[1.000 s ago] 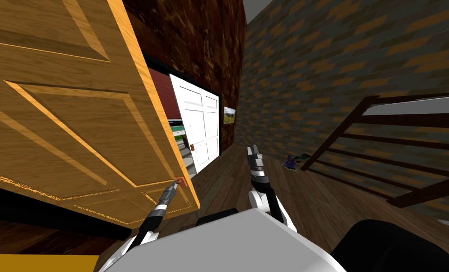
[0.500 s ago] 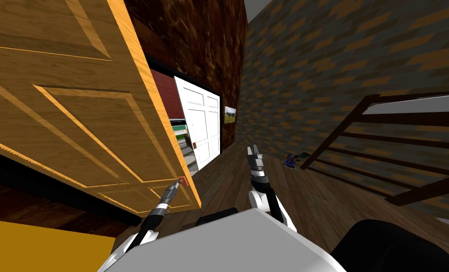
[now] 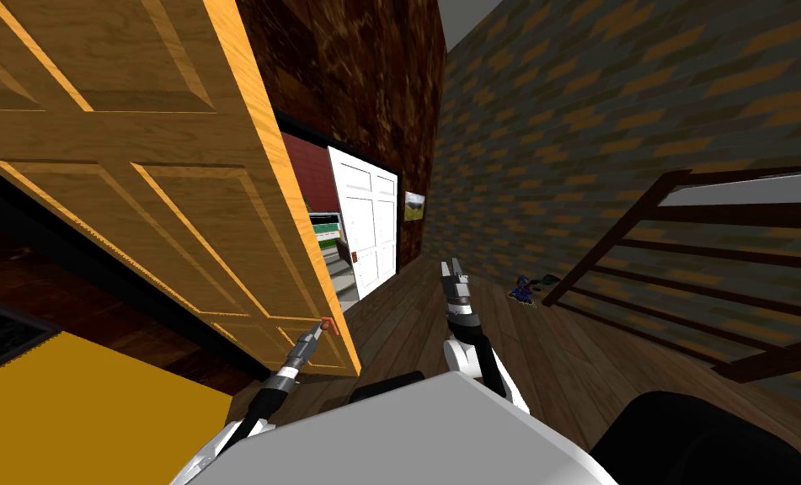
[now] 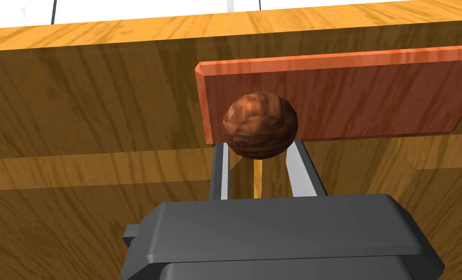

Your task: Pull the door open

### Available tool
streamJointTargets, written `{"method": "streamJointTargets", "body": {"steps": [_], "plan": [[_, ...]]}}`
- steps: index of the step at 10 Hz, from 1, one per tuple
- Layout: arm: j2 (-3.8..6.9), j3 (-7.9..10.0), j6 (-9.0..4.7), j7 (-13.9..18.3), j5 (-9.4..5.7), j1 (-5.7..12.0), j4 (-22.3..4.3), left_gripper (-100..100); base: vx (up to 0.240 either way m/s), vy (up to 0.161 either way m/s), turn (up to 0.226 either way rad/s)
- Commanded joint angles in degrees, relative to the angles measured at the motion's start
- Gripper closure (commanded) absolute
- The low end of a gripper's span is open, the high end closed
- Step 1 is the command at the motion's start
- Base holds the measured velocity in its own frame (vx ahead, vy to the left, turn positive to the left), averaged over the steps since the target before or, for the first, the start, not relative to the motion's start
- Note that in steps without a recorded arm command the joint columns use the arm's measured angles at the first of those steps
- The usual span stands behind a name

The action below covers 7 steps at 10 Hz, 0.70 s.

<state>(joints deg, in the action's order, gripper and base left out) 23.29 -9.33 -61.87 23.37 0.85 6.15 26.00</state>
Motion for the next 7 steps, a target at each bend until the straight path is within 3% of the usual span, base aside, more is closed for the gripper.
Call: {"method": "streamJointTargets", "body": {"steps": [1, 4, 5, 7], "plan": [[-0.18, -1.31, -0.19, 0.7, 0.81, -0.94, 2.1, 100, -0.085, 0.043, 0.038], [-0.18, -1.31, -0.19, 0.7, 0.81, -0.94, 2.1, 100, -0.011, 0.011, -0.003], [0.35, -2.77, -1.45, 1.7, 1.75, -1.03, 2.0, 100, -0.042, 0.044, 0.085], [0.56, -3.35, -1.96, 2.2, 2.13, -1.07, 2.0, 100, -0.053, 0.048, 0.022]]}}
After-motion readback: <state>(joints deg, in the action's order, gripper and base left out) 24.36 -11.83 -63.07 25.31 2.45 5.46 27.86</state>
